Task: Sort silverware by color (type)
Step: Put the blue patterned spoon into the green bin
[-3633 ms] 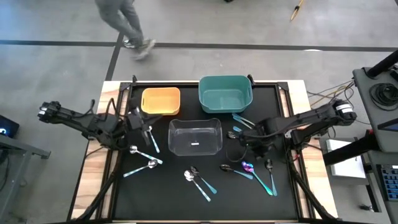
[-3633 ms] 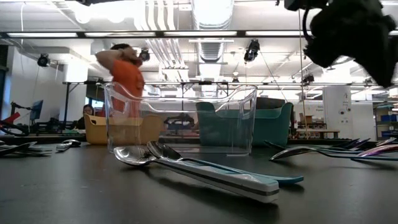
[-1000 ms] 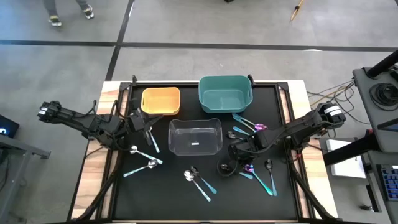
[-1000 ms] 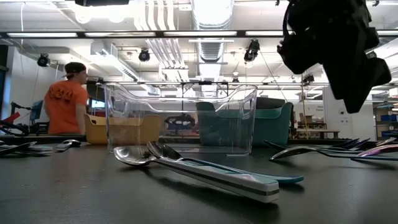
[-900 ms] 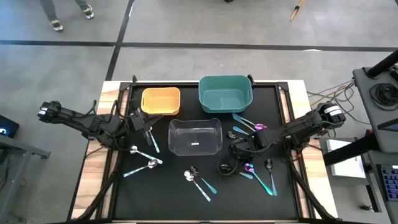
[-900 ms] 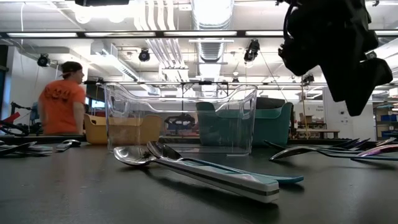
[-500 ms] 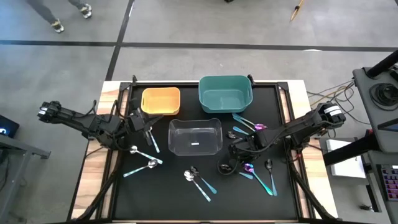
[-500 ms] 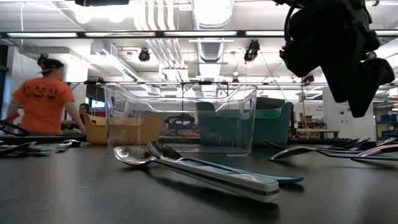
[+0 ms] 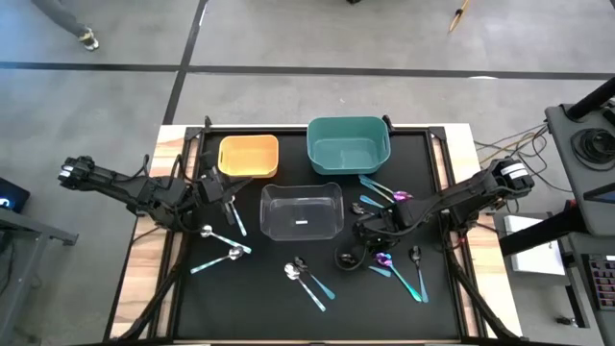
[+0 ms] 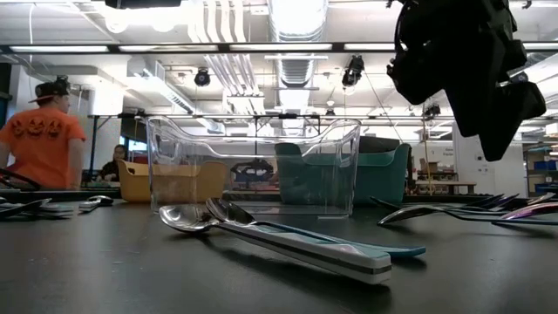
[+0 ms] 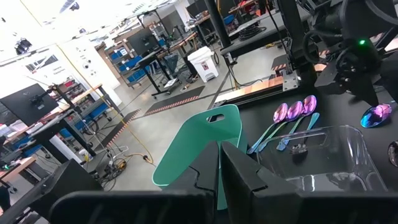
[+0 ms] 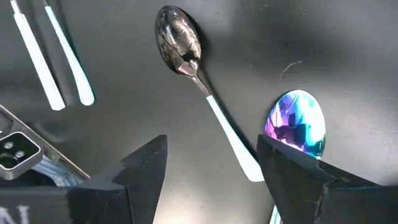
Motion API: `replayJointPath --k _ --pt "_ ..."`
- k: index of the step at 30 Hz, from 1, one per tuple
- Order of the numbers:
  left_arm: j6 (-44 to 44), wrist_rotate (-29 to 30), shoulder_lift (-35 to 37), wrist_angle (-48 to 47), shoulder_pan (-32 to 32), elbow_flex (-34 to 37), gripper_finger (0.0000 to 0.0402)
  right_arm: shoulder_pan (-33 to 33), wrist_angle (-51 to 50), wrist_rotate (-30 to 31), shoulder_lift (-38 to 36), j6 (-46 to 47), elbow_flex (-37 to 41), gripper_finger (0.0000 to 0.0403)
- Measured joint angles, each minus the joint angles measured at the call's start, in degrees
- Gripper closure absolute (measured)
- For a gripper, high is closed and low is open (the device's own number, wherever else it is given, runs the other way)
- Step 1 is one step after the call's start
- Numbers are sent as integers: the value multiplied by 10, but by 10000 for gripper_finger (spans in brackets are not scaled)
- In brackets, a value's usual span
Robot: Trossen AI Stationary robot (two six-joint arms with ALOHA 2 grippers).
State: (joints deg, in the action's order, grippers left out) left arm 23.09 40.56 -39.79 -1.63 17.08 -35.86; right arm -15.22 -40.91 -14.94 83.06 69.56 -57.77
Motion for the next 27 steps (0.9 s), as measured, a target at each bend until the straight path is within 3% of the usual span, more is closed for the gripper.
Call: replayJointPath --k 27 --pt "0 0 0 4 0 0 401 -32 6 122 7 -59 -135 165"
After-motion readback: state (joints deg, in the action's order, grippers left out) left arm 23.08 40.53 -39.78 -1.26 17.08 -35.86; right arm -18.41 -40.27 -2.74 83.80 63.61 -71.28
